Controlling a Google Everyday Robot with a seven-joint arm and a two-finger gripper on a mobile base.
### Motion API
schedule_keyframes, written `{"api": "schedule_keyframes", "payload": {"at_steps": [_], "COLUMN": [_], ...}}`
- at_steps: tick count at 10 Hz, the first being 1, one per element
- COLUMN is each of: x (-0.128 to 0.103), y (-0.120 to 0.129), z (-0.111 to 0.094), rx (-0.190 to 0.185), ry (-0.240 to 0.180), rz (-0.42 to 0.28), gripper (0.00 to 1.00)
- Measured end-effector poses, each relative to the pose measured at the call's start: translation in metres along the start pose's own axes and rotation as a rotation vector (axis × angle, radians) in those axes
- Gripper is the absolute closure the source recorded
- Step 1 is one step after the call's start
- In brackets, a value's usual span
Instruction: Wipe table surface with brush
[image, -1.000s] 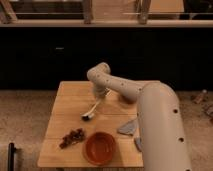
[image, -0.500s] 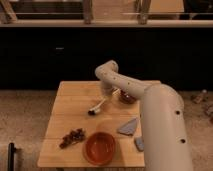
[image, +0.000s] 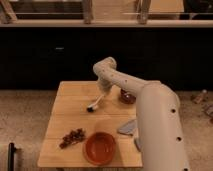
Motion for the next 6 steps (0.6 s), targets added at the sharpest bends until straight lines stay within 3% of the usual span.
{"api": "schedule_keyframes", "payload": {"at_steps": [3, 6], "x": [-0.049, -0.074], "y": [-0.023, -0.010], "z": [0.007, 0.012], "rx": [-0.012, -0.032], "ry": [-0.015, -0.034], "rz": [-0.126, -0.200], "gripper": [0.99, 0.99]}}
